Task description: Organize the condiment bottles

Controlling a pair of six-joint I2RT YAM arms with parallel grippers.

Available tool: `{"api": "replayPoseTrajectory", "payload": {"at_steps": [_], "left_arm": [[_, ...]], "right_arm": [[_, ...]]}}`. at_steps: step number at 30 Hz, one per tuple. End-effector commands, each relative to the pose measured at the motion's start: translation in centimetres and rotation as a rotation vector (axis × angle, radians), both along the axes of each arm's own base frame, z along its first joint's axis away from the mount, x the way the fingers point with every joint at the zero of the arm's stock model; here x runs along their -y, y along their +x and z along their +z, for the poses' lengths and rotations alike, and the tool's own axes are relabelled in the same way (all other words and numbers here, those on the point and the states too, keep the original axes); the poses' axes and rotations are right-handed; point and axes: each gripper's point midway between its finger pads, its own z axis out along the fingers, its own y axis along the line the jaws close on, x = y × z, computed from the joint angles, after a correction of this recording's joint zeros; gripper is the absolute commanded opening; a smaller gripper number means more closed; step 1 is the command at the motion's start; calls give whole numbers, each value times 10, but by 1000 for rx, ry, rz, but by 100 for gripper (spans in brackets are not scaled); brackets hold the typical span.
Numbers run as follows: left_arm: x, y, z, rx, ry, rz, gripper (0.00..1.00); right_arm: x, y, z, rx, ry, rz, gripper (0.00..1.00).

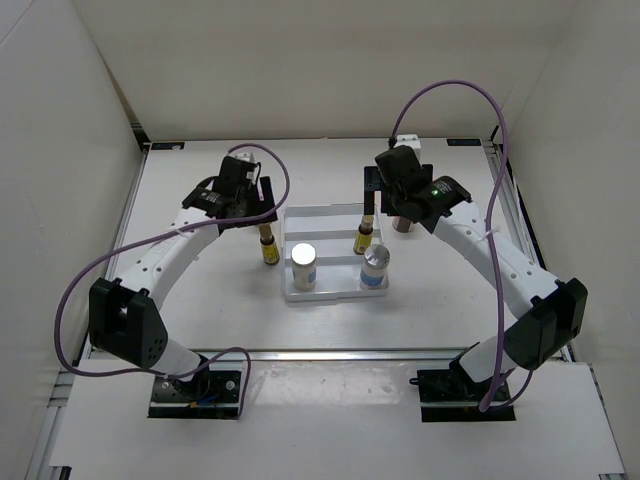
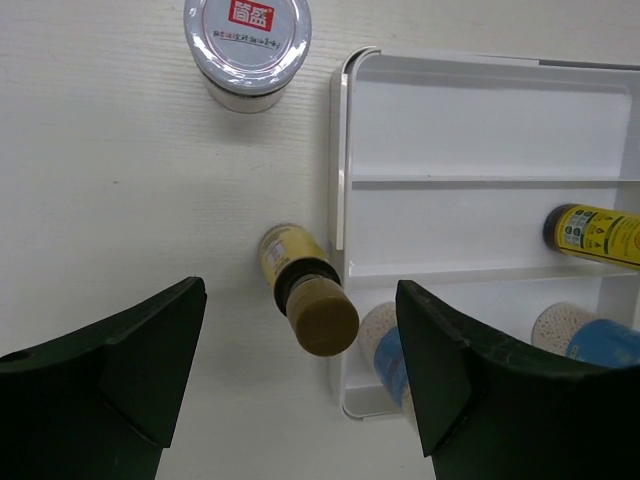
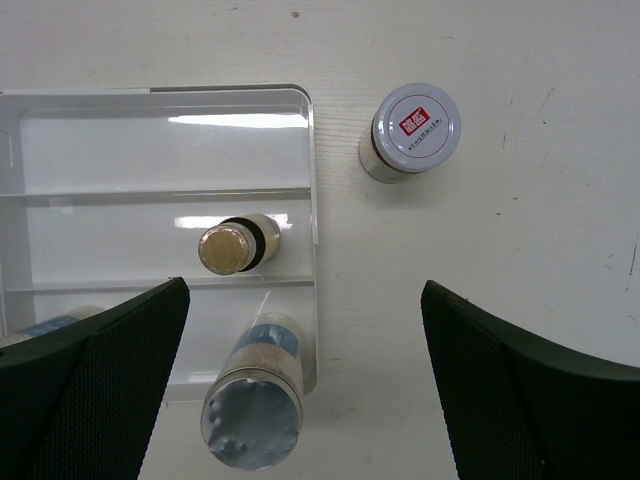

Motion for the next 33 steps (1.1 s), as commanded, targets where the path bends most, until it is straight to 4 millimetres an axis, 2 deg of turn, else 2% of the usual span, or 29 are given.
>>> {"api": "replayPoseTrajectory", "payload": {"at_steps": [1, 3, 8, 13, 15, 19, 25, 33], "left_arm": [[14, 9, 10, 18, -58, -36, 87], [18, 8, 4, -3, -68, -51, 79], [27, 2, -11, -60, -101, -71, 75], [35, -3, -18, -83, -109, -87, 70], [35, -3, -18, -85, -114, -80, 67], [38, -4, -16, -90, -127, -92, 50], [37, -6, -12, -98, -124, -91, 41], [33, -8, -9, -97, -80, -101, 42]], "right_arm": [[4, 1, 18, 59, 21, -14, 100], [3, 1, 18, 59, 28, -20, 100], [7, 1, 17, 51, 22, -29, 100], [8, 0, 13, 44, 16, -29, 100], [8, -1, 10, 36, 18, -35, 100], [12, 0, 2, 20, 6, -44, 100], [16, -1, -3, 6, 2, -59, 100], [17, -3, -3, 6, 2, -59, 100]]}}
